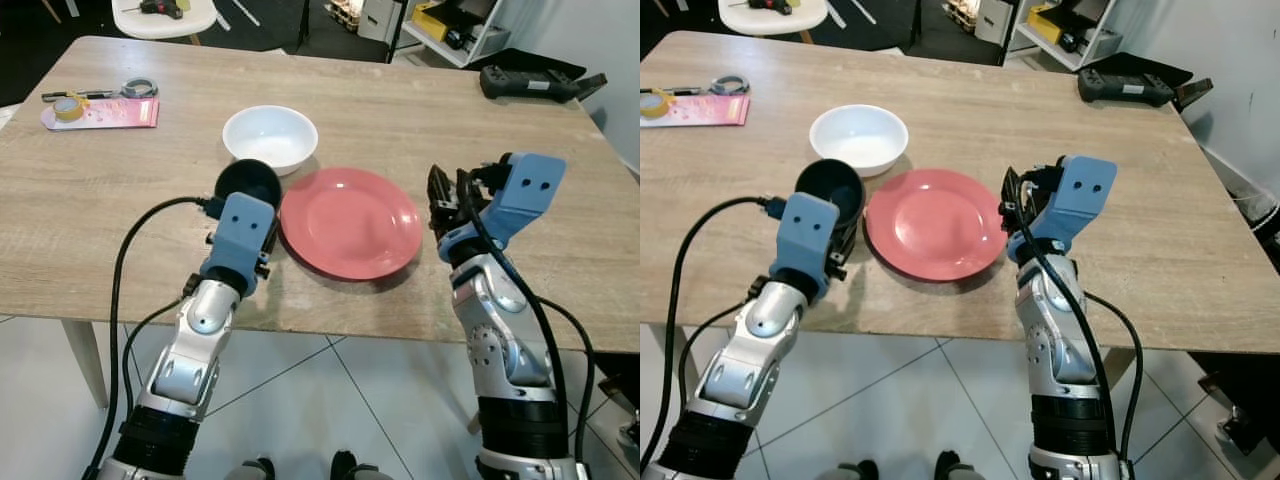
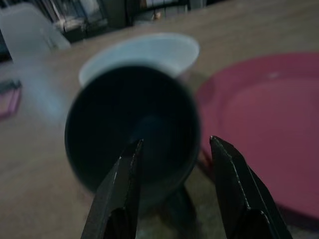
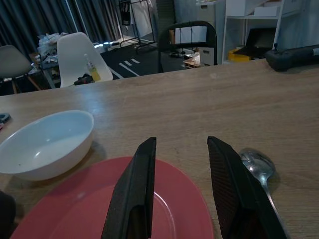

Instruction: Setting the table

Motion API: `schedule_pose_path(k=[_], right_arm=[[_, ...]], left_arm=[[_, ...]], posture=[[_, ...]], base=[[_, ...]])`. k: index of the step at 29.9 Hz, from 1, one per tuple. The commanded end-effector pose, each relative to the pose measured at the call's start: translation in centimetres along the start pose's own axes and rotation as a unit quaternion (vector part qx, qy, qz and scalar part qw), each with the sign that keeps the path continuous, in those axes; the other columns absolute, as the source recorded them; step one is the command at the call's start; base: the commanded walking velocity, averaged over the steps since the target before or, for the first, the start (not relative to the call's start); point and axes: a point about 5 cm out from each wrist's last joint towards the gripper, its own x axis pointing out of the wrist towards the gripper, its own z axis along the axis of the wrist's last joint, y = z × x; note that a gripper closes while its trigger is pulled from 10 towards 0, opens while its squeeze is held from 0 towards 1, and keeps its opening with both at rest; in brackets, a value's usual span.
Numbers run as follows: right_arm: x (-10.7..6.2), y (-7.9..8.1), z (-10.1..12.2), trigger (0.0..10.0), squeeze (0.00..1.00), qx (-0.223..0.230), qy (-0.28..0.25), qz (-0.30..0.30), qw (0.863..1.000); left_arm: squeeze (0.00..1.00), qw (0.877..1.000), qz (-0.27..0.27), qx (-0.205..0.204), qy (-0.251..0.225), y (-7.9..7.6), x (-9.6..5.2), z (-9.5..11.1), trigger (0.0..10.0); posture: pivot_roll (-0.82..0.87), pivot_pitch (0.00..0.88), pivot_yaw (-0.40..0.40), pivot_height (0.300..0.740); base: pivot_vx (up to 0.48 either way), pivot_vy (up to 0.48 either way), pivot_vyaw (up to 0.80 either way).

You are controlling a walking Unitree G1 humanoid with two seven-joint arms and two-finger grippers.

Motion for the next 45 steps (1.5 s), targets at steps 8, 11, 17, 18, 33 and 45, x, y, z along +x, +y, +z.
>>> schedule_pose_path(k=[8, 11, 17, 18, 33, 45], right_arm=[[-0.4, -0.2, -0.3, 10.0, 0.00, -0.002, 0.005, -0.002, 1.000], [-0.4, -0.2, -0.3, 10.0, 0.00, -0.003, 0.005, -0.003, 1.000], [-0.4, -0.3, -0.2, 10.0, 0.00, -0.003, 0.004, -0.003, 1.000], [-0.4, -0.3, -0.2, 10.0, 0.00, -0.004, 0.005, -0.002, 1.000], [-0.4, -0.3, -0.1, 10.0, 0.00, -0.004, 0.004, 0.001, 1.000], [-0.1, 0.0, -0.3, 10.0, 0.00, -0.003, 0.008, 0.006, 1.000]], left_arm=[[0.00, 1.000, -0.015, 0.009, -0.007, -0.6, -1.2, 0.3, 10.0], [0.00, 1.000, -0.011, -0.004, 0.006, -0.6, -1.7, -0.2, 10.0], [0.00, 0.998, 0.032, -0.031, 0.038, 1.3, -2.4, -1.4, 10.0], [0.00, 0.998, 0.045, -0.032, 0.040, 2.0, -2.4, -1.5, 10.0], [0.00, 0.994, 0.105, 0.000, 0.025, 3.6, -4.1, -0.9, 10.0], [0.00, 0.978, 0.139, -0.125, 0.097, 6.6, -2.2, -2.4, 10.0]], posture=[[0.08, 0.171, 0.010, 0.740], [0.08, 0.170, 0.011, 0.740], [0.08, 0.170, 0.006, 0.740], [0.08, 0.170, 0.006, 0.740], [0.08, 0.179, 0.007, 0.740], [0.09, 0.185, -0.008, 0.740]], base=[[0.000, 0.000, 0.00], [0.000, 0.000, 0.00], [0.000, 0.000, 0.00], [0.000, 0.000, 0.00], [0.000, 0.000, 0.00], [0.000, 0.000, 0.00]])
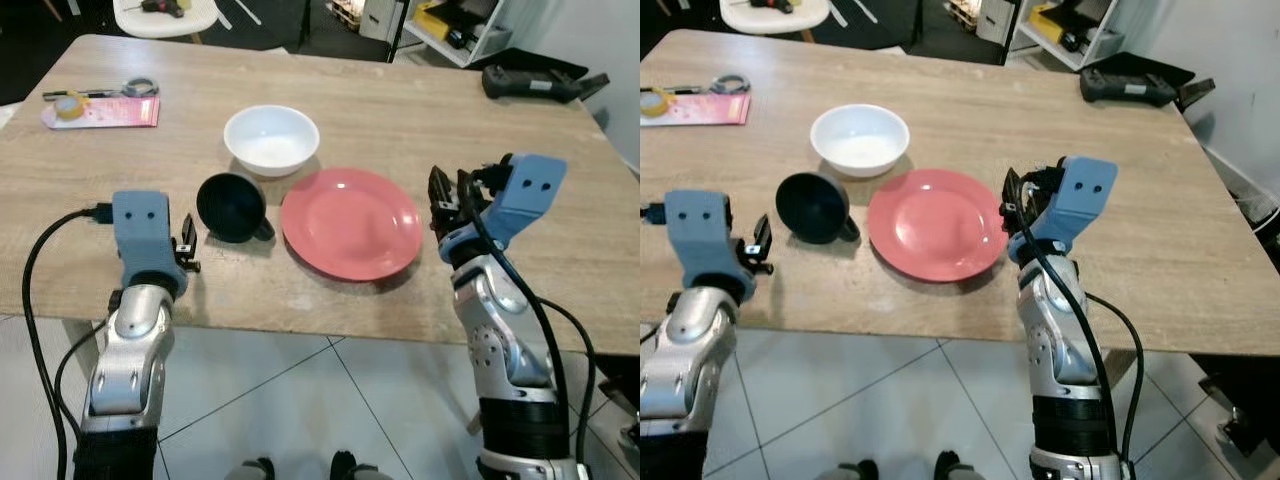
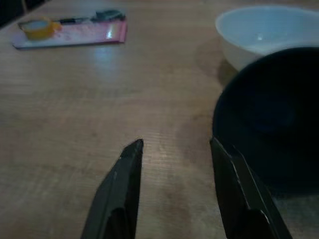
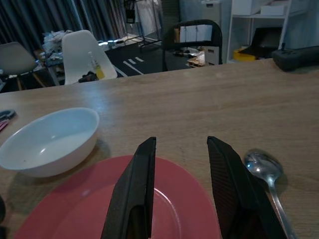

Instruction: Setting the table

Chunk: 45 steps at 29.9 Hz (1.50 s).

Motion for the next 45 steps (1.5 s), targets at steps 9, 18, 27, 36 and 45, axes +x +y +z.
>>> schedule_pose_path(k=[9, 18, 27, 36, 45], right_arm=[[-0.2, -0.5, -0.1, 10.0, 0.00, -0.004, 0.003, -0.010, 1.000], [-0.1, -0.4, -0.1, 10.0, 0.00, -0.003, 0.003, -0.008, 1.000], [0.0, -0.2, 0.0, 10.0, 0.00, -0.002, 0.001, -0.007, 1.000], [-0.2, -0.5, 0.2, 10.0, 0.00, -0.003, -0.002, -0.014, 1.000], [0.0, -0.3, 0.1, 10.0, 0.00, -0.001, -0.002, -0.010, 1.000]], left_arm=[[0.00, 0.999, -0.021, -0.016, 0.040, 0.1, 1.0, -0.7, 10.0], [0.00, 0.996, -0.014, -0.037, 0.075, 0.7, 2.9, -1.6, 10.0], [0.00, 0.995, -0.054, -0.030, 0.081, 0.3, 4.4, -1.5, 7.1], [0.00, 0.994, -0.069, -0.040, 0.078, -0.2, 4.9, -1.4, 0.0], [0.00, 0.994, -0.083, -0.034, 0.068, -0.8, 4.6, -1.2, 7.0]], posture=[[0.07, 0.183, 0.002, 0.740], [0.07, 0.186, -0.008, 0.740], [0.06, 0.182, -0.002, 0.740], [0.06, 0.180, 0.006, 0.740], [0.07, 0.177, 0.000, 0.740]], base=[[0.000, 0.000, 0.00], [0.000, 0.000, 0.00], [0.000, 0.000, 0.00], [0.000, 0.000, 0.00], [0.000, 0.000, 0.00]])
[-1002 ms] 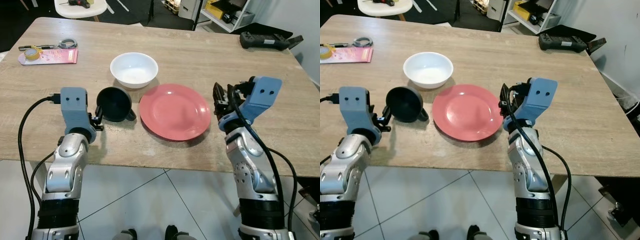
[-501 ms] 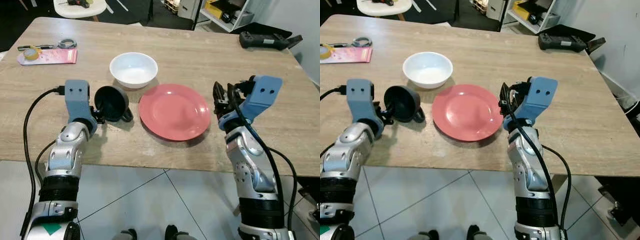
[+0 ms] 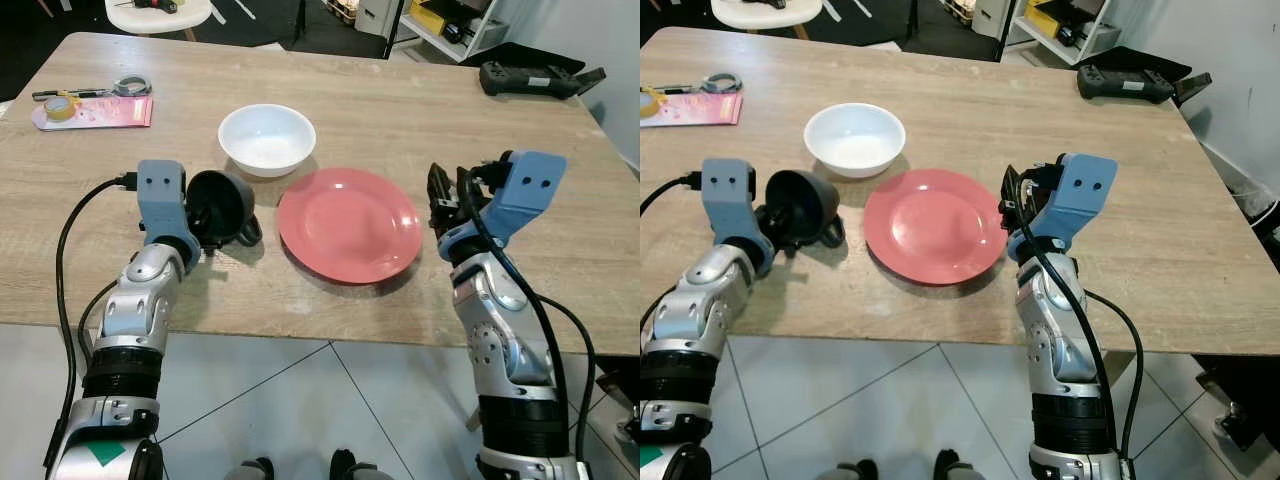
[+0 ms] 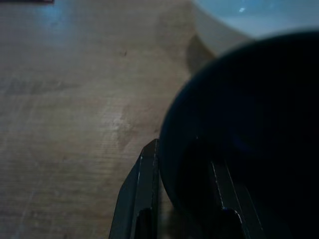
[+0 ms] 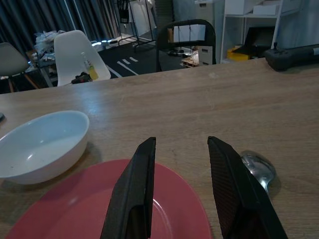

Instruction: Setting the table

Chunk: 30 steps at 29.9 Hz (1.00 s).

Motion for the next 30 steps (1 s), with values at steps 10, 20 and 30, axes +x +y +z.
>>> schedule_pose_path(k=[10, 20, 30], right_arm=[[-0.1, -0.1, -0.1, 10.0, 0.00, -0.001, 0.002, -0.003, 1.000], [-0.3, -0.3, 0.0, 10.0, 0.00, -0.005, 0.001, -0.004, 1.000], [-0.3, -0.4, -0.3, 10.0, 0.00, -0.007, 0.007, 0.000, 1.000]], left_arm=[[0.00, 1.000, -0.018, -0.012, -0.014, -0.7, -0.2, 0.1, 0.0], [0.00, 0.975, -0.068, -0.198, -0.074, -2.8, -2.4, 5.8, 10.0], [0.00, 0.901, 0.013, -0.433, -0.004, -3.7, -6.8, 4.6, 10.0]], posture=[[0.06, 0.168, 0.002, 0.740], [0.06, 0.166, 0.006, 0.740], [0.09, 0.182, 0.002, 0.740]], base=[[0.000, 0.000, 0.00], [0.000, 0.000, 0.00], [0.000, 0.000, 0.00]])
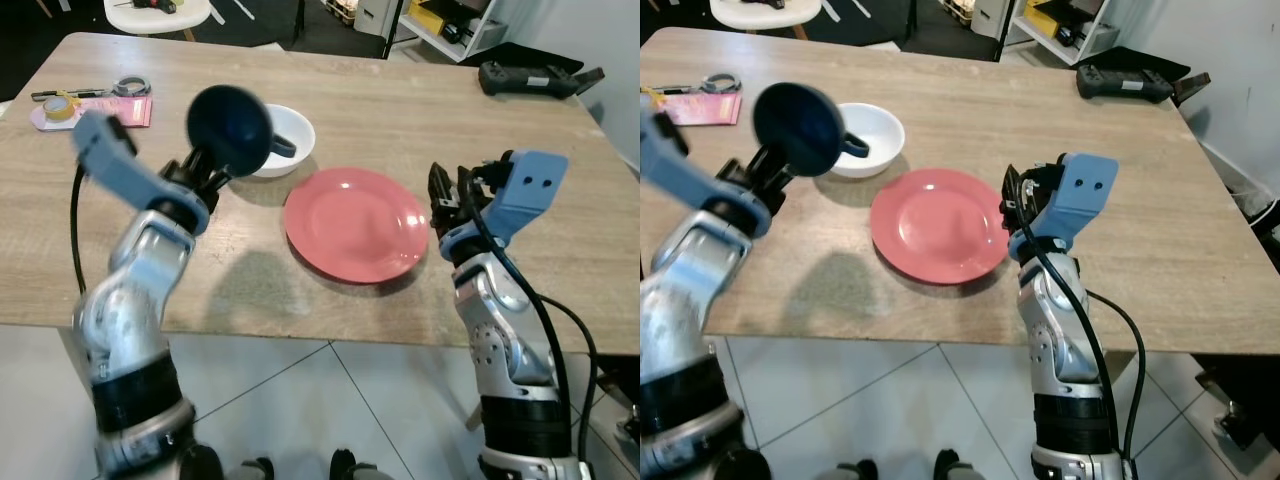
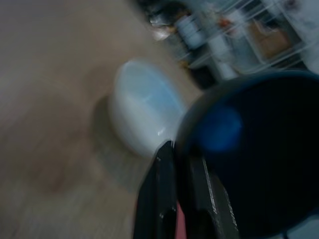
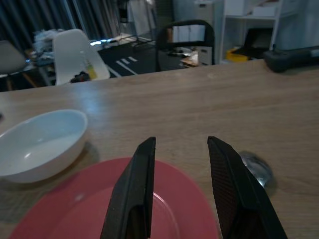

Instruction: Setting the table

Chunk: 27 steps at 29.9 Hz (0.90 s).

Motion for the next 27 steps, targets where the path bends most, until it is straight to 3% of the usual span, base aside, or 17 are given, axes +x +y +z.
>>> schedule_pose_path(k=[1, 4, 6, 9, 12, 13, 27], right_arm=[[-0.3, -0.2, -0.3, 10.0, 0.00, -0.002, 0.007, -0.002, 1.000], [-0.2, -0.1, -0.5, 10.0, 0.00, -0.001, 0.010, 0.000, 1.000], [-0.1, 0.1, -0.6, 10.0, 0.00, 0.001, 0.013, 0.004, 1.000], [0.0, 0.3, -0.6, 10.0, 0.00, 0.003, 0.013, 0.008, 1.000], [0.0, 0.3, -0.6, 10.0, 0.00, 0.003, 0.013, 0.008, 1.000], [0.0, 0.4, -0.7, 10.0, 0.00, 0.003, 0.013, 0.009, 1.000], [-0.2, 0.0, -0.6, 10.0, 0.00, 0.002, 0.011, 0.000, 1.000]], left_arm=[[0.00, 0.999, 0.031, -0.038, 0.009, 0.2, -0.8, -0.8, 10.0], [0.00, 0.998, 0.052, -0.040, 0.019, 0.9, -1.5, -1.3, 10.0], [0.00, 0.994, 0.104, -0.016, 0.021, 2.3, -1.3, -0.7, 10.0], [0.00, 0.989, 0.146, -0.018, 0.018, 3.4, -0.6, 0.2, 10.0], [0.00, 0.989, 0.148, -0.024, 0.018, 3.4, -0.5, 0.4, 10.0], [1.00, 0.989, 0.144, -0.024, 0.018, 3.4, -0.2, 0.7, 10.0], [1.00, 0.989, 0.136, -0.029, 0.049, 3.2, 0.6, 0.8, 10.0]], posture=[[0.09, 0.182, 0.002, 0.740], [0.10, 0.183, 0.001, 0.740], [0.11, 0.187, -0.007, 0.740], [0.10, 0.186, -0.012, 0.740], [0.10, 0.186, -0.012, 0.740], [0.10, 0.185, -0.010, 0.740], [0.09, 0.187, -0.003, 0.740]], base=[[0.000, 0.000, 0.00], [0.000, 0.000, 0.00], [0.000, 0.000, 0.00], [0.000, 0.000, 0.00], [0.000, 0.000, 0.00], [0.000, 0.000, 0.00], [0.000, 0.000, 0.00]])
